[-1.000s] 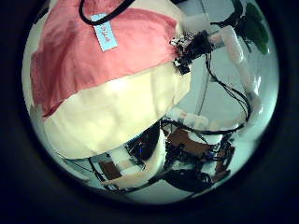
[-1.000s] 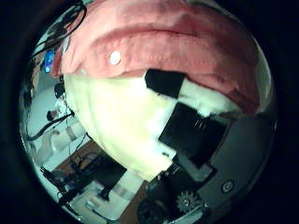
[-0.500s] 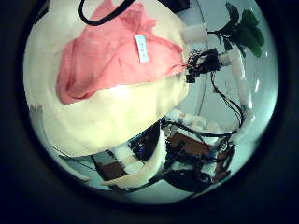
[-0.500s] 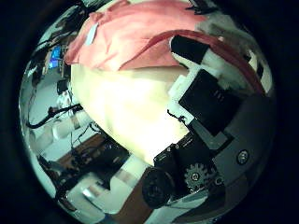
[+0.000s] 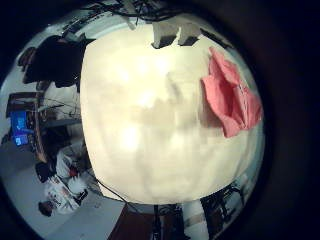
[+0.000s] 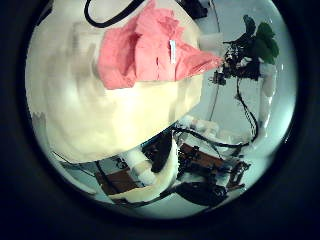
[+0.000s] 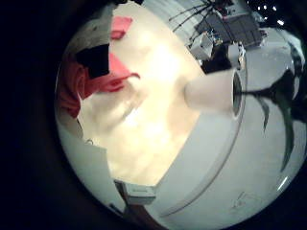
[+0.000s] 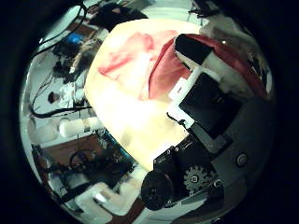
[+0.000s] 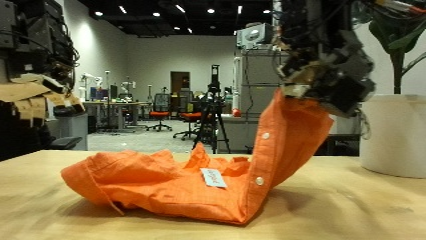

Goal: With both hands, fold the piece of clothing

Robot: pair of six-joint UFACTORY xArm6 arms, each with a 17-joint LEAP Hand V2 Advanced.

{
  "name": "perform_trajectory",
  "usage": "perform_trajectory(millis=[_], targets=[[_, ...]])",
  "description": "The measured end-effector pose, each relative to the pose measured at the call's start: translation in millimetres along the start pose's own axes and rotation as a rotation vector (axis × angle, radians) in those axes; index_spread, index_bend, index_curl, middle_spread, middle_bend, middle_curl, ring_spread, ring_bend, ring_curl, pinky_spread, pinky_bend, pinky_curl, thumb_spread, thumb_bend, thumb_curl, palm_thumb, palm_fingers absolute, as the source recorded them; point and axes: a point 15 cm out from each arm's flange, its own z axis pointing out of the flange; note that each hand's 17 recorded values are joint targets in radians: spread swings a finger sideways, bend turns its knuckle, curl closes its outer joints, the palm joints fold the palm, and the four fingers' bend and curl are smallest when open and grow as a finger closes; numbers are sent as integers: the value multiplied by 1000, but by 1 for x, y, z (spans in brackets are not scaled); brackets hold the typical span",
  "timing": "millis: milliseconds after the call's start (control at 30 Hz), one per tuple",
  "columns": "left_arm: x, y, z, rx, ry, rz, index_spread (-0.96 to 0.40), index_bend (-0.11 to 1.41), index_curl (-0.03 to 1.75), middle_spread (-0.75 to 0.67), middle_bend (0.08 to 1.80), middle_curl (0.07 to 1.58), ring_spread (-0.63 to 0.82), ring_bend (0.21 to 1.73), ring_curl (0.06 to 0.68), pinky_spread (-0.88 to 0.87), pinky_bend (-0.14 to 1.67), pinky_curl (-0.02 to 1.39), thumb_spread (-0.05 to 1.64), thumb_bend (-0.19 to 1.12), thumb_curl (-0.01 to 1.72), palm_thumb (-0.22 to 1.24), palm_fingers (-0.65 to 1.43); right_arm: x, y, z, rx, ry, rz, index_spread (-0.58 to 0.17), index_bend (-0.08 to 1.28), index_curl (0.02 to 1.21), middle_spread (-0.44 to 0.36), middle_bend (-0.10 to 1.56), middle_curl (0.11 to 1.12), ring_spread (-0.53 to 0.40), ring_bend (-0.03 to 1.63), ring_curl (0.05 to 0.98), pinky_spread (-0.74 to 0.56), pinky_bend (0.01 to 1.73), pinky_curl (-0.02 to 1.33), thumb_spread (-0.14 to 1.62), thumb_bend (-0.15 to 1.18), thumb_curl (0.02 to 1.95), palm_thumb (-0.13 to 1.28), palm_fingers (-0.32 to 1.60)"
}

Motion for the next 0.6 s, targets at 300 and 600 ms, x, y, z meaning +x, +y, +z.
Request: perform_trajectory(millis=[300, 600], targets=[[-32, 22, -2, 14, 20, -58, 76, 146, 244, 399, 173, 231, 599, 374, 229, 546, 269, 318, 1058, -22, 275, 170, -67, -130, -136, 12, 86, -20, -284, -217, 1097, 822, -113, 1350, 748, -199, 1375, 683, -261, 1146, 914, 1074, 76, 800, 1123, 1091], [-43, 52, 7, 9, 39, -103, 76, 146, 245, 394, 172, 232, 598, 380, 231, 546, 268, 319, 1058, -22, 276, 170, -67, -170, -202, 67, 78, -32, -362, -248, 987, 818, -138, 1270, 736, -220, 1332, 660, -322, 1083, 894, 1205, -39, 717, 890, 954]])
